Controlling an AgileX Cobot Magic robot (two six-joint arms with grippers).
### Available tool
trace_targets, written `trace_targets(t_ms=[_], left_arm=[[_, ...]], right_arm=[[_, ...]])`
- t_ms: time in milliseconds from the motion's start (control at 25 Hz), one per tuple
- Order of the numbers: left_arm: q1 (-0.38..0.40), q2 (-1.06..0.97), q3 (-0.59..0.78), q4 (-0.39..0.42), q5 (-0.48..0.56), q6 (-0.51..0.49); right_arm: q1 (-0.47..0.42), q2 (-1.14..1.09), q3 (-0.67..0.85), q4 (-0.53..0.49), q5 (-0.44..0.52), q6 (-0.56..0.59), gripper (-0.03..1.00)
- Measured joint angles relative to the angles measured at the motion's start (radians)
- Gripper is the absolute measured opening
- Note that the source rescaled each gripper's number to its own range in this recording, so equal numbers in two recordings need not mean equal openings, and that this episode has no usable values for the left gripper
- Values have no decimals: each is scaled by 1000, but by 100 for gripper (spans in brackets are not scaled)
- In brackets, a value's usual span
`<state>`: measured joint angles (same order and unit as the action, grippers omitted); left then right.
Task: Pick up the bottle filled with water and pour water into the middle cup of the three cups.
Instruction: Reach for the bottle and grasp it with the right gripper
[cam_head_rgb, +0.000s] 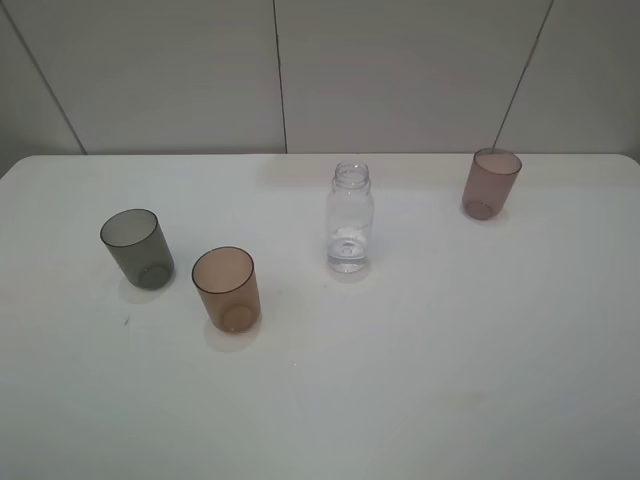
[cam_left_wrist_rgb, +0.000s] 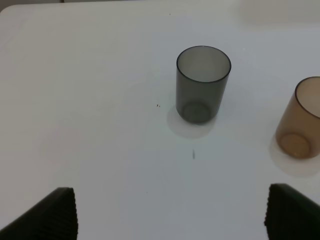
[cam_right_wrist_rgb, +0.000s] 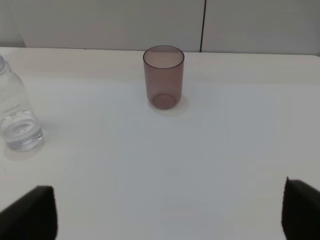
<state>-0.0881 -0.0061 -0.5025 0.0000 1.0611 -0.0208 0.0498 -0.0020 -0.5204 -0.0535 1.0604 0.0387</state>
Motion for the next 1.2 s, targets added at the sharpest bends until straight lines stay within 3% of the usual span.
trace_targets(t_ms=[640, 920, 1200], left_arm=[[0, 0, 0, 0, 0, 0], [0, 0, 0, 0, 0, 0], [0, 0, 0, 0, 0, 0]], right_arm=[[0, 15, -12, 0, -14, 0, 91], [0, 277, -156, 80, -219, 0, 91], [8, 619, -258, 266, -301, 0, 91]])
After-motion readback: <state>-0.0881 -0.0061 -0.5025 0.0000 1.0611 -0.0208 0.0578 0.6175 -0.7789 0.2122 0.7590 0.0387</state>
